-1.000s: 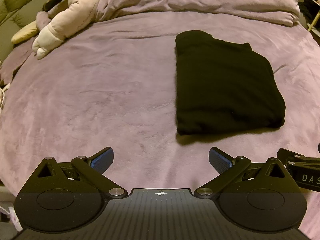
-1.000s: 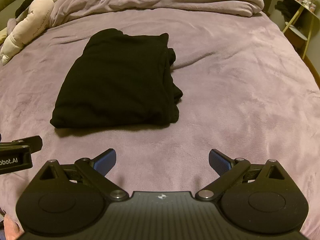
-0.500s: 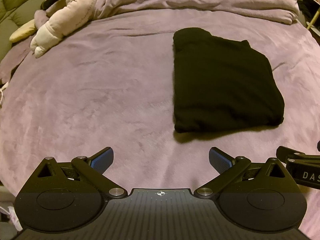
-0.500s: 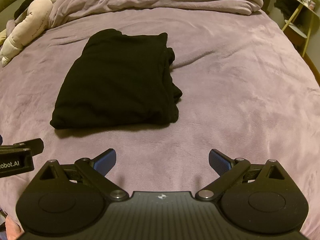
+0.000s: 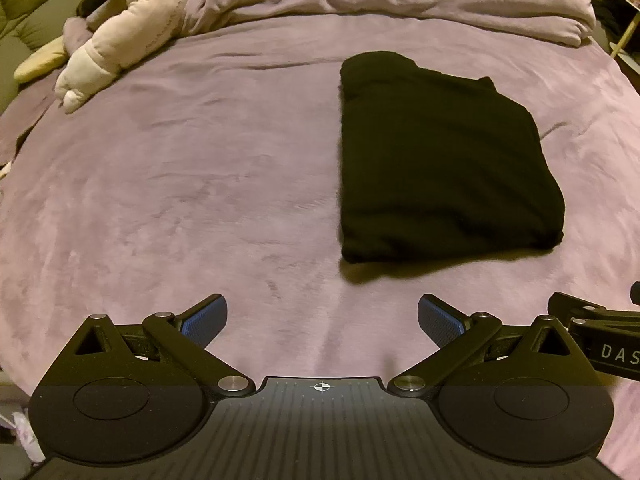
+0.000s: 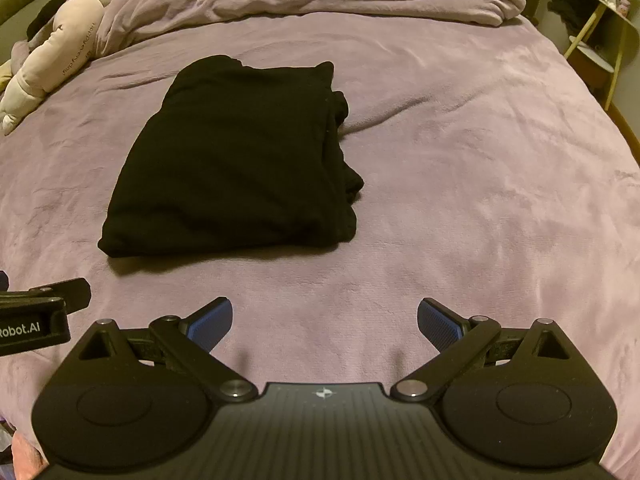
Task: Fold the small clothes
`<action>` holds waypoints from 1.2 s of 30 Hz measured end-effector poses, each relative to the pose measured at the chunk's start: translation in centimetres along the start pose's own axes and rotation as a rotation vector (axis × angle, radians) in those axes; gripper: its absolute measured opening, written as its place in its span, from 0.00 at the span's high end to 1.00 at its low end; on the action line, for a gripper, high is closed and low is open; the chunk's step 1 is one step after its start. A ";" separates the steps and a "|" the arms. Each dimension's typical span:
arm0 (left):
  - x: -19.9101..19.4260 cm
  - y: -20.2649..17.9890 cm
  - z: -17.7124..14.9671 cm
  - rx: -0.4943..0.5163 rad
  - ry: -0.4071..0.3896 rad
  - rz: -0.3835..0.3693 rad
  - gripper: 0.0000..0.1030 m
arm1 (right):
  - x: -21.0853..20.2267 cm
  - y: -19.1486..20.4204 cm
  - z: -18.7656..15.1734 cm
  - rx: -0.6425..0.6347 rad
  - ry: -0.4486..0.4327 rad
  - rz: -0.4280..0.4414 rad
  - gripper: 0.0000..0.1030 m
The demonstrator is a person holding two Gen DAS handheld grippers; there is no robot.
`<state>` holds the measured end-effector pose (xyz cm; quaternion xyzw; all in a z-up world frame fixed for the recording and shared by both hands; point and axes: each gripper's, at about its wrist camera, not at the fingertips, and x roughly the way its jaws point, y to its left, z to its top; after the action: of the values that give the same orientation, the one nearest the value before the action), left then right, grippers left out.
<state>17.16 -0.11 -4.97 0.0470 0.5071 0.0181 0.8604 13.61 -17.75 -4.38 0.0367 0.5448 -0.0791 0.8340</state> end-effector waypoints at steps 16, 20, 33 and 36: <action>0.8 0.0 0.2 -0.004 0.029 -0.010 0.00 | 0.2 0.0 -0.1 -0.001 0.004 0.000 0.04; 1.1 0.0 0.1 -0.009 0.042 -0.021 0.00 | 0.3 -0.1 -0.2 0.003 0.007 -0.001 0.04; 1.7 -0.2 0.3 -0.014 0.070 -0.017 0.00 | 0.5 -0.1 -0.2 0.001 0.014 0.001 0.04; 1.6 -0.3 0.1 -0.007 0.057 -0.009 0.00 | 0.6 -0.2 -0.3 0.005 0.016 -0.004 0.04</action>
<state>17.98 -0.32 -6.34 0.0413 0.5317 0.0172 0.8457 13.50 -17.91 -5.04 0.0385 0.5514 -0.0818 0.8294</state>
